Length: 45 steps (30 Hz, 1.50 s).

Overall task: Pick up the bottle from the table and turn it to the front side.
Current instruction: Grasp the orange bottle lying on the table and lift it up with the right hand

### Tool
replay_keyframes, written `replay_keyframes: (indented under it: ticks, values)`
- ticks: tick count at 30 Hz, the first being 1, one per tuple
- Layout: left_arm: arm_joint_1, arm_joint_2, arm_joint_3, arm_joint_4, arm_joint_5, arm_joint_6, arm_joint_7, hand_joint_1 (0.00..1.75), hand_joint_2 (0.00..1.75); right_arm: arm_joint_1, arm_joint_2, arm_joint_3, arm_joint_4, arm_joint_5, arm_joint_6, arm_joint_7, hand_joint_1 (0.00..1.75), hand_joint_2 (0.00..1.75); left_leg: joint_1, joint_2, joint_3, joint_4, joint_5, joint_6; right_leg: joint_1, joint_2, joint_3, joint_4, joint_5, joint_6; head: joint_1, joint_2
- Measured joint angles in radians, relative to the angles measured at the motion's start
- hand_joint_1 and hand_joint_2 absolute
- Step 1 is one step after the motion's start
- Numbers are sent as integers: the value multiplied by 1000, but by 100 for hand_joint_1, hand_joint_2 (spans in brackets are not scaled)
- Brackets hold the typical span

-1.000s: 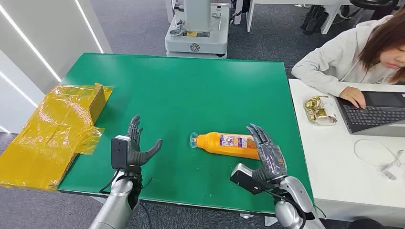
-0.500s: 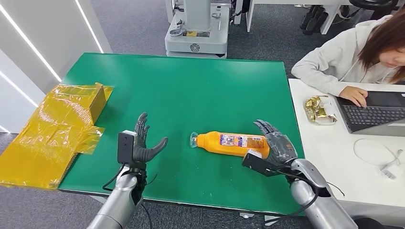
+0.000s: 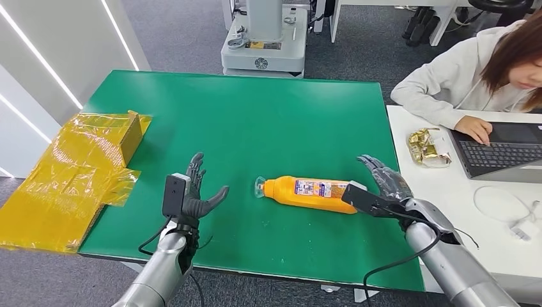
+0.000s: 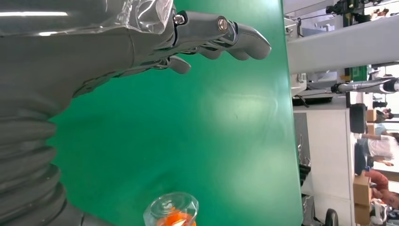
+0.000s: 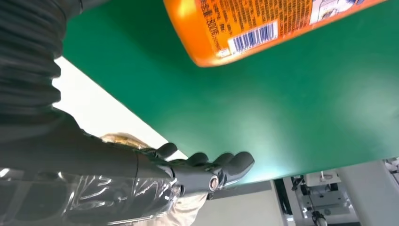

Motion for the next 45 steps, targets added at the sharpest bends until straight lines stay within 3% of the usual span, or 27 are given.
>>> replay_keyframes:
  ticks: [7, 16, 20, 32, 38, 45]
  values:
    - [0, 5, -1, 12, -2, 2, -13, 0, 175, -44, 6, 57, 58, -73, 18, -69, 0, 175, 0, 0, -1, 0, 0, 0, 0, 0, 0, 0, 0, 0, 0, 0]
    - [-12, 13, -5, 31, -22, 17, -22, 0, 175, -95, 73, 119, 91, -84, -31, -147, 0, 175, 0, 0, -2, -1, 2, -1, 0, 0, -2, 1, 1, -1, 0, 0]
    - [-14, 16, -9, 32, -30, 16, -23, 0, 175, -156, 117, 157, 100, -121, 29, -161, 0, 175, 0, 1, -2, -1, 3, -2, 0, 1, -3, 1, 2, -2, 0, 0]
    - [-13, 22, -24, 31, -46, 7, 26, 0, 175, -237, 248, 302, 171, -117, 156, -39, 0, 175, 0, 0, -3, -1, 4, -3, 0, 0, -4, 1, 3, -2, 0, 0]
    - [-17, 22, -25, 31, -25, -7, 39, 0, 175, -292, 260, 381, 240, -51, 228, 41, 0, 175, 0, 0, -3, -1, 5, -2, 0, 0, -4, 1, 4, -2, 0, 0]
    - [-17, 22, -25, 31, -4, -12, 44, 0, 175, -342, 258, 444, 308, -23, 288, 57, 0, 175, 0, 0, -3, -1, 5, -2, 0, 0, -4, 1, 4, -2, 0, 0]
